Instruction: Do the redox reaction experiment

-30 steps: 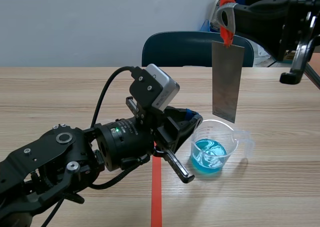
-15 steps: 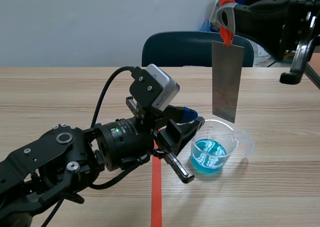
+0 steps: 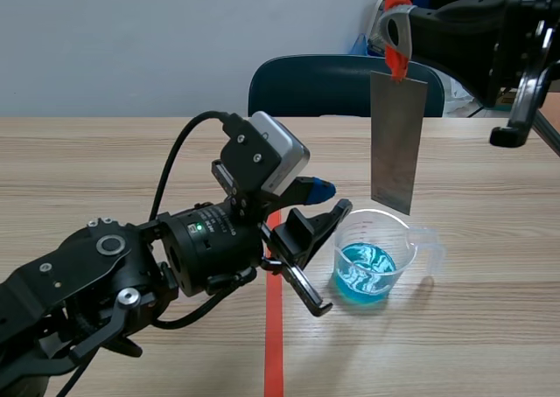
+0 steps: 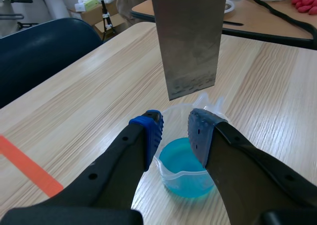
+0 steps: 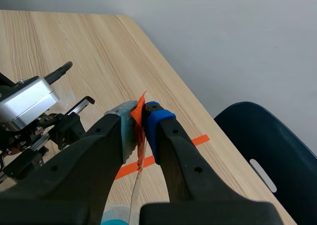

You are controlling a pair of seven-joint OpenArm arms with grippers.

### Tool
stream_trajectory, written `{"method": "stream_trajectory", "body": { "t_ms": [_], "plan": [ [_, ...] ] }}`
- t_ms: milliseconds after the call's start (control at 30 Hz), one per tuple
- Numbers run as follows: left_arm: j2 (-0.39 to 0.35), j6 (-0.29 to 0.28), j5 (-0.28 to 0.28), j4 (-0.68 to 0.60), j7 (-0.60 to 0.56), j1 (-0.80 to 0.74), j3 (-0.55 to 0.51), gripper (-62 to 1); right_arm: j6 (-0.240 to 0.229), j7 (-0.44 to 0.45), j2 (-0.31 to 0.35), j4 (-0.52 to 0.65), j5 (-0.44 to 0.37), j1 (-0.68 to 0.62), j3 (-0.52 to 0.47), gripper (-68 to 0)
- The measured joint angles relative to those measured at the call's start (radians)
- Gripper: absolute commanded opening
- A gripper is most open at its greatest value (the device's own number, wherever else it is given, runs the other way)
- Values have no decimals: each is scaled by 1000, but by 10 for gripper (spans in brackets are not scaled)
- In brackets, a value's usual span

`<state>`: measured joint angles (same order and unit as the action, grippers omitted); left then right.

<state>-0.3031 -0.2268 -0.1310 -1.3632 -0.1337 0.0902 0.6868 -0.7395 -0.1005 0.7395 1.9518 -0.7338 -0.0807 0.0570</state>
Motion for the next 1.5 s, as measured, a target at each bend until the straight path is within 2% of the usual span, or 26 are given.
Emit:
{"method": "stream_trajectory", "body": {
  "t_ms": [133, 267, 533, 600, 633, 700, 733, 800, 967, 1033, 1200, 1500],
  "plan": [
    [-38, 10, 42, 0, -87, -38, -2, -440, 0, 0, 0, 0, 0, 0, 0, -671],
    [-83, 9, 106, 0, -95, -94, -2, -440, 0, 0, 0, 0, 0, 0, 0, -671],
    [-110, 15, 105, 0, -95, -125, -82, -435, 0, 0, 0, 0, 0, 0, 0, -671],
    [-119, 18, 105, 0, -95, -126, -96, -365, 0, 0, 0, 0, 0, 0, 0, -671],
    [-121, 18, 105, 0, -95, -127, -97, -291, 0, 0, 0, 0, 0, 0, 0, -671],
    [-124, 18, 117, 0, -96, -132, -97, -90, 0, 0, 0, 0, 0, 0, 0, -671],
    [-127, 18, 141, -1, -96, -137, -97, 14, 0, 0, 0, 0, 0, 0, 0, -671],
    [-135, 17, 163, -8, -95, -159, -99, 14, 0, 0, 0, 0, 0, 0, 0, -671],
    [-178, 6, 170, -59, -98, -240, -105, 14, 0, 0, 0, 0, 0, 0, 0, -671],
    [-197, 0, 186, -84, -132, -269, -109, 14, 0, 0, 0, 0, 0, 0, 0, -671],
    [-228, -1, 183, -153, -175, -329, -148, 14, 0, 0, 0, 0, 0, 0, 0, -671],
    [-251, 0, 183, -240, -169, -398, -153, 14, 0, 0, 0, 0, 0, 0, 0, -671]
  ]
}}
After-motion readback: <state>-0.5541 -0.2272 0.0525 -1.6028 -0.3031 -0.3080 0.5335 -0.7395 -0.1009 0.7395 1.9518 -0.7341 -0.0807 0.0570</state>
